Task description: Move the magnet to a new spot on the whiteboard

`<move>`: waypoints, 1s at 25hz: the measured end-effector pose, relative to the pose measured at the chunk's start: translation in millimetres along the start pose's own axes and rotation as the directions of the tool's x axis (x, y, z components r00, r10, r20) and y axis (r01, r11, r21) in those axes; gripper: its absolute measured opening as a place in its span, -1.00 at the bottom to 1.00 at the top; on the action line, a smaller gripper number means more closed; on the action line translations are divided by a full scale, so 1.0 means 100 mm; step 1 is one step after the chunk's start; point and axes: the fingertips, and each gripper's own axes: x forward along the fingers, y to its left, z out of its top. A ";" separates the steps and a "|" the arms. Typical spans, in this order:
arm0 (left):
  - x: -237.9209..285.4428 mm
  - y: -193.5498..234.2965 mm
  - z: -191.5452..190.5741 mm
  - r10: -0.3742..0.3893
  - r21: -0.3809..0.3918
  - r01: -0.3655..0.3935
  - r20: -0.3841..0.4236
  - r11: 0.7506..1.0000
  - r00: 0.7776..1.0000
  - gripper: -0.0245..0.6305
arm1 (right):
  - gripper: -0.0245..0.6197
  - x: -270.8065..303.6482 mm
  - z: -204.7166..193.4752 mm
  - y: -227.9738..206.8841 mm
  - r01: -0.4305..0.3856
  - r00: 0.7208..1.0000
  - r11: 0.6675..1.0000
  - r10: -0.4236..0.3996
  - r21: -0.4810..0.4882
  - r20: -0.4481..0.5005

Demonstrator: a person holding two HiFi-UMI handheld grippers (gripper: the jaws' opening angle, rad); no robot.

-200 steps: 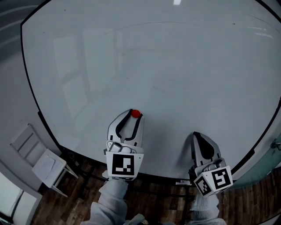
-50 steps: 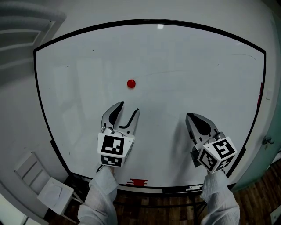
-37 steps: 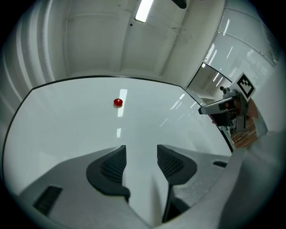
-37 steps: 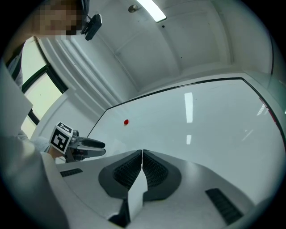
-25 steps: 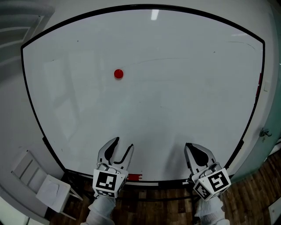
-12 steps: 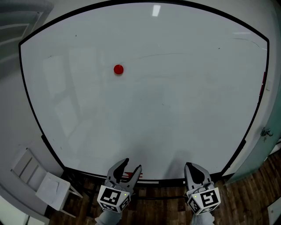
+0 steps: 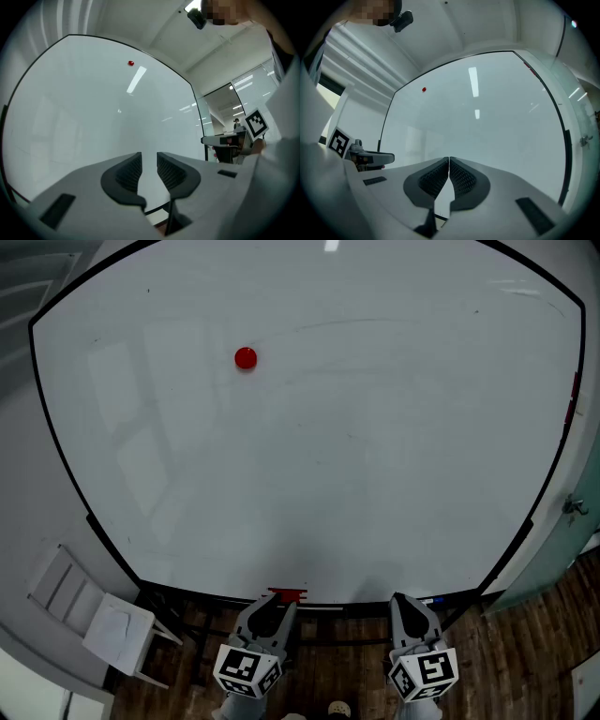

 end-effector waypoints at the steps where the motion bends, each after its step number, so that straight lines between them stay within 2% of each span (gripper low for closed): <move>1: -0.02 -0.01 -0.04 0.002 -0.008 -0.002 -0.008 1.000 1.000 -0.64 | -0.84 -0.01 -0.04 0.01 0.001 1.000 1.000 -0.001 0.005 -0.005; 3: -0.06 -0.02 -0.13 0.007 -0.019 -0.007 -0.024 1.000 1.000 -0.77 | -0.84 -0.02 -0.11 0.04 -0.002 1.000 1.000 0.002 0.004 -0.013; 6: -0.09 -0.04 -0.28 0.008 -0.029 -0.010 -0.055 1.000 0.998 -0.86 | -0.84 -0.04 -0.24 0.03 0.007 0.999 1.000 -0.007 -0.006 -0.038; 12: -0.07 -0.11 -0.53 -0.008 -0.019 0.005 -0.139 1.000 0.990 -0.89 | -0.84 -0.07 -0.49 -0.02 0.004 0.994 1.000 -0.002 0.019 -0.107; 25: 0.08 -0.20 -0.58 -0.035 -0.023 0.033 -0.139 0.999 0.990 -0.90 | -0.84 -0.06 -0.58 -0.01 -0.048 0.987 0.998 0.055 0.051 -0.148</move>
